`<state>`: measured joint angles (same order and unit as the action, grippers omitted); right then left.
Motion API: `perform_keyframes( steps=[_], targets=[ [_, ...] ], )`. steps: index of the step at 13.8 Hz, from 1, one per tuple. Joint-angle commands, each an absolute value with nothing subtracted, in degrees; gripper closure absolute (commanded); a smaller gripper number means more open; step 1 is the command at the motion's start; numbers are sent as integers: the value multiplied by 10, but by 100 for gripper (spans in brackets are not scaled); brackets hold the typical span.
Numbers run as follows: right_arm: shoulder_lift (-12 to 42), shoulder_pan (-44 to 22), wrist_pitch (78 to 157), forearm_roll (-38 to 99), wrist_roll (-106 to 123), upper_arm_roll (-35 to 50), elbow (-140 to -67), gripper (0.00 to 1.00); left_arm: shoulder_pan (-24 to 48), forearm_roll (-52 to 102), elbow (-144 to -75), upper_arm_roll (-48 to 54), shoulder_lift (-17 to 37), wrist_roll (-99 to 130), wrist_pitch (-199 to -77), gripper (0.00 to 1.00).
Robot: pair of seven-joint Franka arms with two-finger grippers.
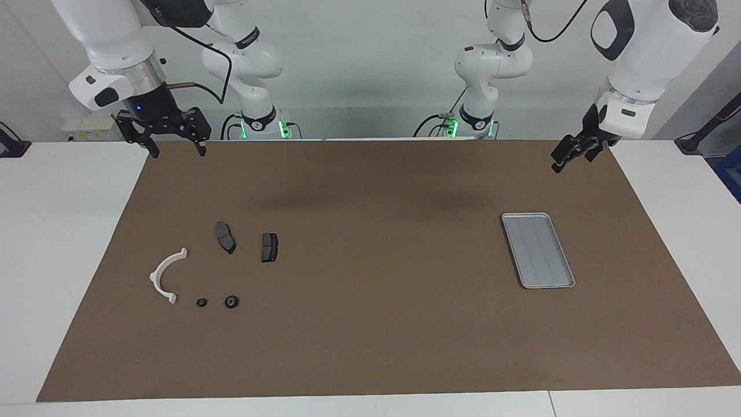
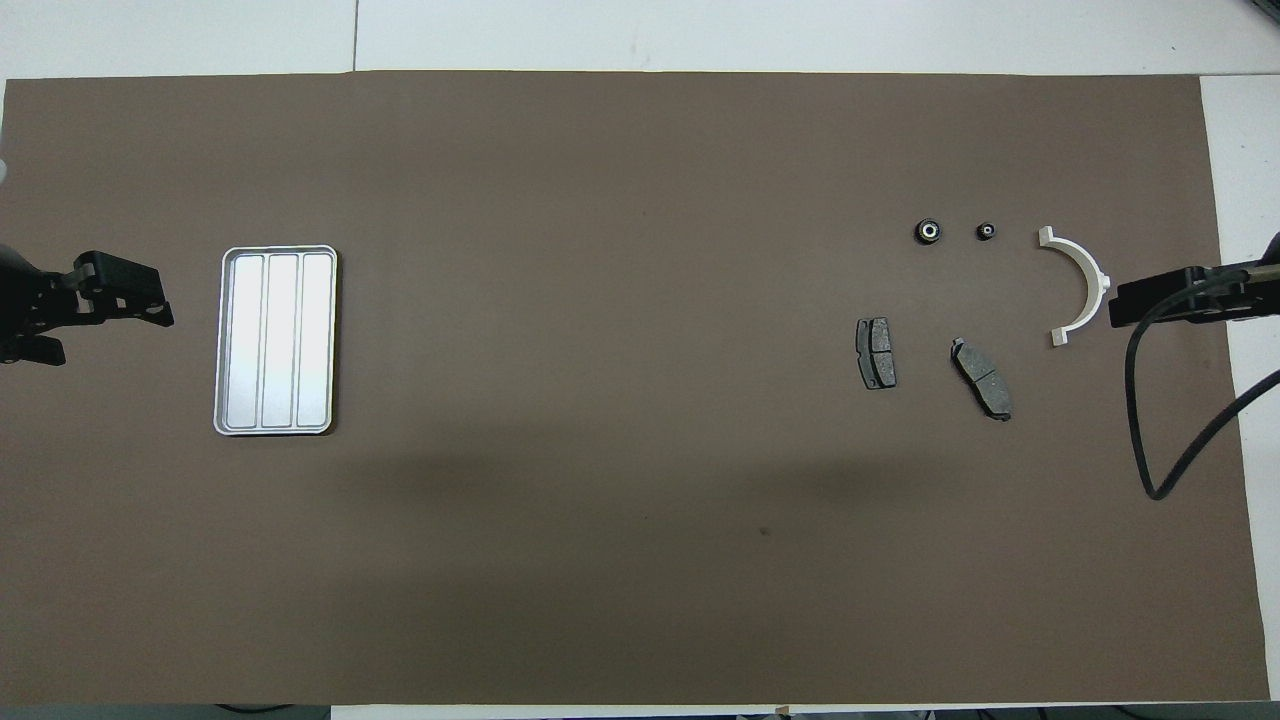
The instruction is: Pick bearing gear from pile to tray
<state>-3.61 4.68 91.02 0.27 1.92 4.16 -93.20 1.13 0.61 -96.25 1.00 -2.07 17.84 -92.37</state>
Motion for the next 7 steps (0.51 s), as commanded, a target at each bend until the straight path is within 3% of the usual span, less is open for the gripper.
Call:
perform_keyframes(
  steps=[1,4,7],
  targets=[
    [-39,46,913,-3,26,43,-942,0,8,4,-975,13,-33,174,-925,0],
    [-12,44,940,-4,18,43,-947,1,8,4,-975,13,-33,174,-925,0],
    [-8,42,1014,-10,15,43,-1004,4,8,4,-975,13,-33,174,-925,0]
  ],
)
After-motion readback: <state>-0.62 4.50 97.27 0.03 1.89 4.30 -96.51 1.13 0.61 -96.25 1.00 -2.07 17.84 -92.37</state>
